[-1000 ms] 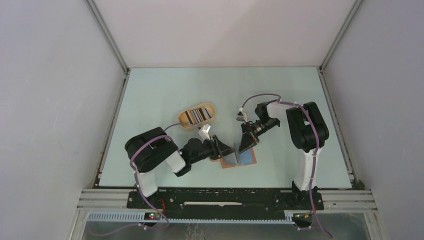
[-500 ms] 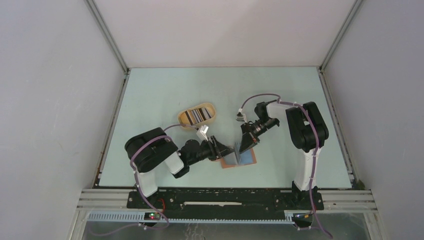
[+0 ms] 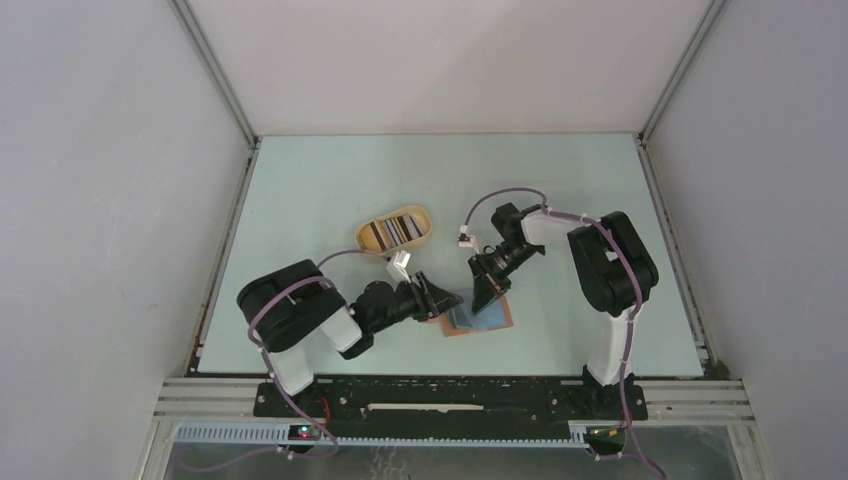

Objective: Put the credit cards into the card holder
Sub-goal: Turn over the card slot in the card holder.

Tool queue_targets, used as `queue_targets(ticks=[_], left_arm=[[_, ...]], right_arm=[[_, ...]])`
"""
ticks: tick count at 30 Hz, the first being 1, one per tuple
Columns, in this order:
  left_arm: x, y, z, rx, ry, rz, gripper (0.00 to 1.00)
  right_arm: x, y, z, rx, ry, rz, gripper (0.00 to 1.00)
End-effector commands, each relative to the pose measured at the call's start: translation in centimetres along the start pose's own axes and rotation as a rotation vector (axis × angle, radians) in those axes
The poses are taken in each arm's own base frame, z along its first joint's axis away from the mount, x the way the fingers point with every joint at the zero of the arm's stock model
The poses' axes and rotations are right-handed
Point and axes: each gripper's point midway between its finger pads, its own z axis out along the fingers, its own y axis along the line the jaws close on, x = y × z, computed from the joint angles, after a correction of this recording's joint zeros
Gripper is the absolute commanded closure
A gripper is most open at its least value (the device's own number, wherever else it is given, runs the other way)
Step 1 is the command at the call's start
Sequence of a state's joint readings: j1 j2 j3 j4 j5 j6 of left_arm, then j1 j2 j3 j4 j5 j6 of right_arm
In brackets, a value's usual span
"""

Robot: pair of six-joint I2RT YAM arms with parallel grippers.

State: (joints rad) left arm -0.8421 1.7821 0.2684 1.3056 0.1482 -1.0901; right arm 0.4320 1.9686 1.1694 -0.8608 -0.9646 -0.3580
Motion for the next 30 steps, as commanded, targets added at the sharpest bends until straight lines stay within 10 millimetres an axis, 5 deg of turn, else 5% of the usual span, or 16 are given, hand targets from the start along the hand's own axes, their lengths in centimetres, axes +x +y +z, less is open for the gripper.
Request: queue_targets(ticks=[1,15,30], left_arm=[[-1.3,-0.3,-1.2,-0.015,-0.062,0.035,0.42],[-3.0,-0.1,-3.4,-0.15,-0.102,0.163,0.5],[-1.7,-1.9,-1.0,-0.074,-0.011,0.168,0.51]], right_arm=[[-1.2,1.2,0.1,0.059,-0.026,-0.094,0.83],[-2.4,2.7,-2.5,0.108,-0.105,-0.219,0.82],[-1.5,1.8,-1.3,0.086,-0.05,-0.199,0.75]])
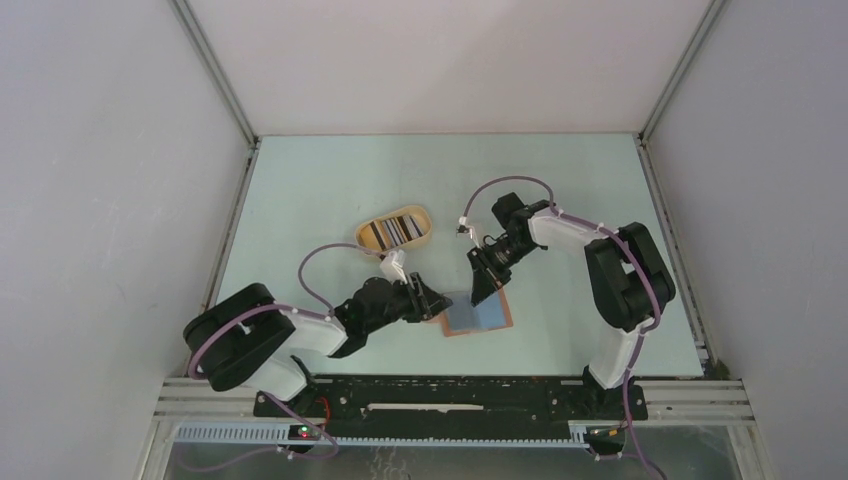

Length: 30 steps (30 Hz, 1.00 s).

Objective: Put the credit cards into the card holder
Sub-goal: Turn over the card slot in the card holder.

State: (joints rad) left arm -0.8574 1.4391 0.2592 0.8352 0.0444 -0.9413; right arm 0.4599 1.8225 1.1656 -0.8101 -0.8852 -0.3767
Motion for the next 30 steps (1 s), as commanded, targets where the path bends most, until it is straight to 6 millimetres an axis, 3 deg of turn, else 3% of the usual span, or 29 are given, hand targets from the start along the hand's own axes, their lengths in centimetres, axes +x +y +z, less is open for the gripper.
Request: queue_targets(ticks=[1,18,30], left_arm=[[-1.1,-2.7,1.3,0.088,-0.013,0.026,0.51],[0.2,-1.4,2.9,0.055,0.025,-0.028,0.53],[0.6,-1.3,3.0,0.051,0.045,-0.033,0.53]], right_arm=[[0.2,0.1,0.4,-0.017,0.014,-0.009,0.75],[0.4,-0.6,0.4,0.002,0.02,0.016,0.75],[0.9,-2.5,0.9,0.07,0.05,0.068,0.75]])
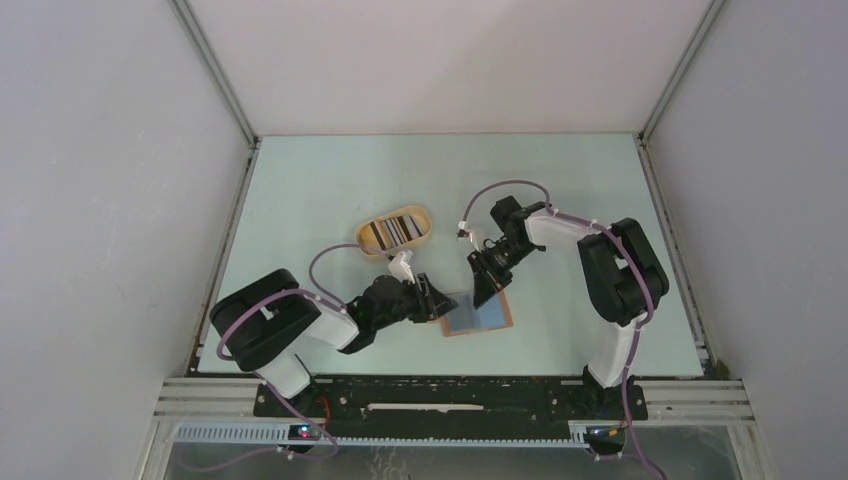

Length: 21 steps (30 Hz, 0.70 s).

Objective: Put the credit cards into the card holder
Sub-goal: Turn over the card slot in the card holder.

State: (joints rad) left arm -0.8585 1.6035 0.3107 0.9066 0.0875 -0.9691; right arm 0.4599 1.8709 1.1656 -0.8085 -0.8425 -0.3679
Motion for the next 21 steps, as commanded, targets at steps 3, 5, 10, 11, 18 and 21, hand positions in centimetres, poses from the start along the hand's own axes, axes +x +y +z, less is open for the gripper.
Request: queue_targets(ticks=[3,5,10,11,18,21], left_arm=[[-0.7,-2.1,1.3,0.061,-0.002,-0.004,0.53],[-0.6,-2.2,1.4,0.065,0.001,-0.004,0.53],[-0.7,-2.5,1.8,0.074,0.005,-0.002,0.53],[-0.7,-2.5,1.8,0.076,0.004,-0.003,0.53],[-2.3,-3.8,-0.3,0.137,-0.079,0.045,0.5],[-3.7,-4.2,-2.0,0.148,-0.147,0.11,0.48]], right_arm=[[0.1,-1.4,0.3,0.045,0.014,0.04,0.75],[0.1,-1.6,0.4,0.05,0.016,0.043,0.75],[0.3,-1.5,0.5,0.038,0.02,0.047,0.74],[0.2,-1.3,0.5,0.028,0.017,0.04,0.73],[-1.1,0.9,-1.9,0.038,-0.061,-0.14,0.64],[-1.7,2.5,-3.5,0.071,-0.125,-0.288,0.63]])
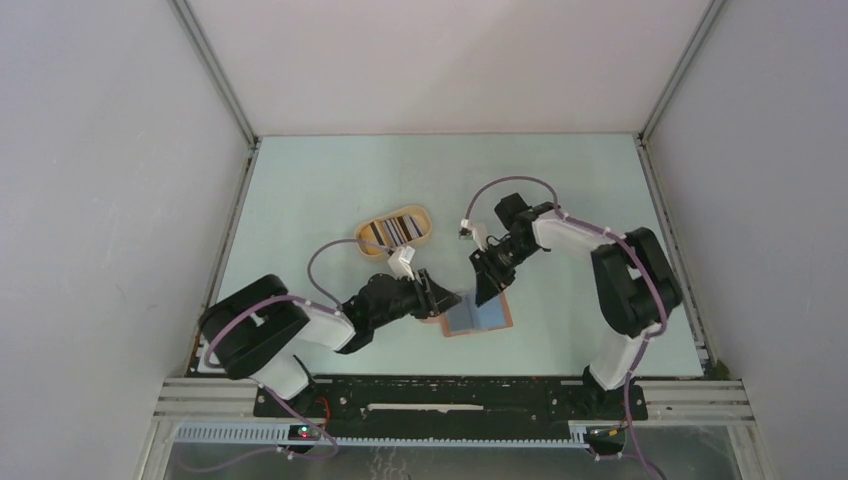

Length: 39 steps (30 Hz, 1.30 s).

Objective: Put the credit cards into the card holder
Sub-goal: Turn over the card slot in the card holder.

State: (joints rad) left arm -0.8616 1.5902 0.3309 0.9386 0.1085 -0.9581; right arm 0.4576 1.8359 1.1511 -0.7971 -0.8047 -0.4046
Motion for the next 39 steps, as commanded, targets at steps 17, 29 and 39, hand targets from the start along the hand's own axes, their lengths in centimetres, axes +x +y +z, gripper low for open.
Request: queue_targets(ticks=[17,29,39], left_arm=[[-13.7,-1.6,-13.3,-0.121,-0.714,0.35,0.0],[-11.4,-0.6,-12.3,-0.056,-0.657,0.33,0.01],[-11.2,0.3,-12.9,-0.068,-0.68,0.3,0.02]], right_arm=[[-2.4,6.2,0.4,0.17,-0.082,-1.216,0.22],[-4.6,2.7,2.9,0.099,0.014,-0.98,0.08],[-4.9,1.2,3.6,0.1,0.084,-0.894,0.05]])
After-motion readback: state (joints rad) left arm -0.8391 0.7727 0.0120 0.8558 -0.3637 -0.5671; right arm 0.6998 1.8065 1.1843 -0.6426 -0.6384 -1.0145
